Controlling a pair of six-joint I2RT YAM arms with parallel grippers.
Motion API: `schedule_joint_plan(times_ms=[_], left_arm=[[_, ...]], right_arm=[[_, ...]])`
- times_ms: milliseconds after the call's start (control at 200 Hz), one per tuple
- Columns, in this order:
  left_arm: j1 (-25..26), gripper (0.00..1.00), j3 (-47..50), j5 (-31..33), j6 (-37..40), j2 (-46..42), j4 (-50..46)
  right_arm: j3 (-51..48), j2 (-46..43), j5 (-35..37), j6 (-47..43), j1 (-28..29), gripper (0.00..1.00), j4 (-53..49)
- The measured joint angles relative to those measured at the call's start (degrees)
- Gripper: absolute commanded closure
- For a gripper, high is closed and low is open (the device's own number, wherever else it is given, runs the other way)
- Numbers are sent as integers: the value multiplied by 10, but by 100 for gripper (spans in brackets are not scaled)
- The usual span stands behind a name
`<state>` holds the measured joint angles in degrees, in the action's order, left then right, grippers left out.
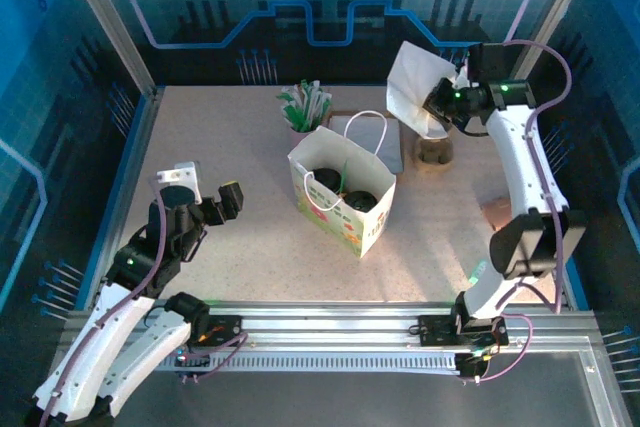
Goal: Pack the takeout coffee
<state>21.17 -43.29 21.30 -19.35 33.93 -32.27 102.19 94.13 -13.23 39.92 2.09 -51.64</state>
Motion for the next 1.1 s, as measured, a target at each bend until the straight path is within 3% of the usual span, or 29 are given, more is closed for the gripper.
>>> schedule_joint_plan(times_ms=[385, 650, 760, 906, 1096], left_arm=[[0, 1, 0, -20, 0, 0, 0], [0, 1, 0, -33, 4, -6, -2], [0, 1, -1, -38, 4, -7, -4], [0, 1, -1, -42, 4, -17, -4], [0, 1, -1, -45, 4, -24, -4]], right_arm=[[-118, -209, -116, 28, 7, 100, 123], [-196, -294, -218, 22, 115, 100, 184], [-197, -313, -209, -10, 179, 100, 177], [-193, -314, -134, -58, 263, 100, 136], [-200, -280, -73, -81, 315, 100, 115]])
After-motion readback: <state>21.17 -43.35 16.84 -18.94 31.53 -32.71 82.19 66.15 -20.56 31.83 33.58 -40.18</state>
